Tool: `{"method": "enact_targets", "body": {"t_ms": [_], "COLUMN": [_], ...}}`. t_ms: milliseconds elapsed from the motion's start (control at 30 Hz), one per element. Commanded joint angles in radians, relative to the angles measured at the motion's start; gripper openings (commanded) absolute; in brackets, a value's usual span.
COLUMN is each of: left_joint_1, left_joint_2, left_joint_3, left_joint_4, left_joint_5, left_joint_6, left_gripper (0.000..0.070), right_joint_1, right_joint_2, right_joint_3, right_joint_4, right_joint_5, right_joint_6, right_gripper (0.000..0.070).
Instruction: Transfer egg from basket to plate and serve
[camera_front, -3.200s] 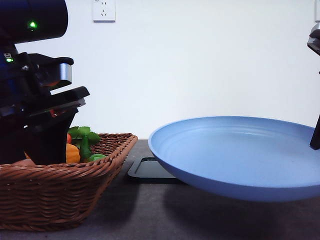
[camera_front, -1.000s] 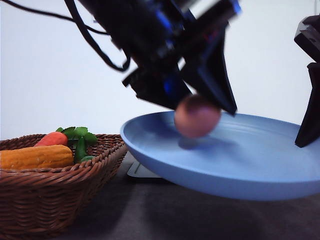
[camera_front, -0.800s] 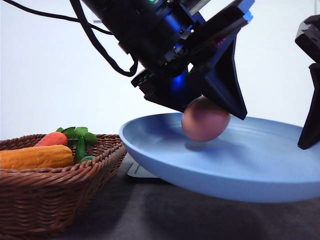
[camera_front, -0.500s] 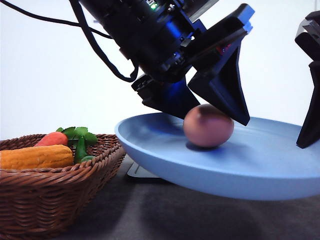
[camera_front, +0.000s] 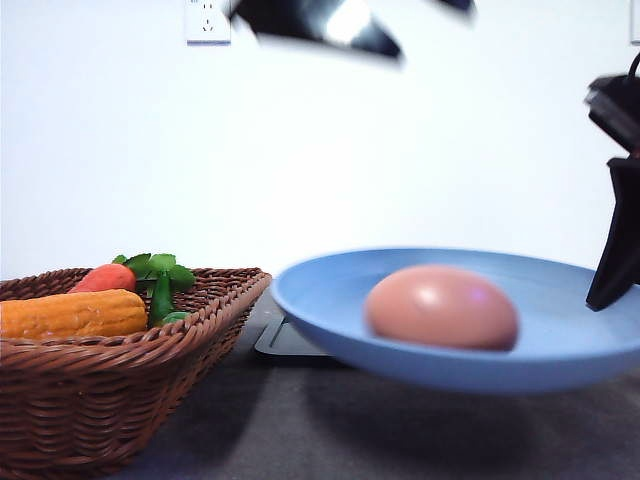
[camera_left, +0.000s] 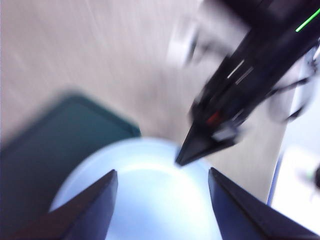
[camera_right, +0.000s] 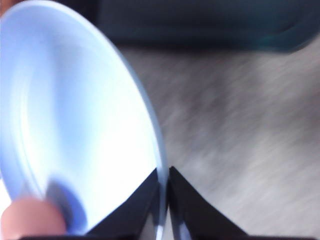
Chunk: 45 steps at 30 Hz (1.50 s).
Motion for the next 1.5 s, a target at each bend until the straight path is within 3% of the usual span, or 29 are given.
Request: {"method": "enact_targets", "body": {"t_ms": [0,567,867,1133,1300,1467], "left_joint_1": [-0.005,-0.005,-0.005,-0.005,-0.005,-0.005], "left_joint_2": [-0.055,-0.586,-0.681,-0.673,-0.672,-0.668], "left_joint_3": [0.019,0.019,0.019,0.019,0.019,0.019], "left_joint_4": [-0.018,-0.304,-0.376,-0.392,-0.392,-0.391], "left_joint_5": [-0.022,-0.313,-0.388,-0.389,-0.391,-0.392], "left_joint_6": [-0.006,-0.001,-0.002,-0.002,-0.001,-0.001], "left_gripper": [0.0373,0.0373,0.0373,0.0373,0.0373,0.0371], "right_joint_1": [-0.012,-0.032,-0.041,-0.044,-0.044,-0.058], "right_joint_2": [0.056,0.620,0.703,0.704,0.704,0.692], "right_joint_3": [0.057,0.579,0.657,0.657,0.657,0.684], "right_joint_4": [0.017,0.016,-0.007,-0.069,-0.065,-0.073], "right_joint_5": [-0.011,-0.003,0.009,0.112,0.110,0.098], "right_joint_6": [0.000,-0.013,-0.012,-0.029,-0.039,-0.049], "right_gripper": [0.0000,0.0000,0.0000,0.0103,0.0241,0.0251]}}
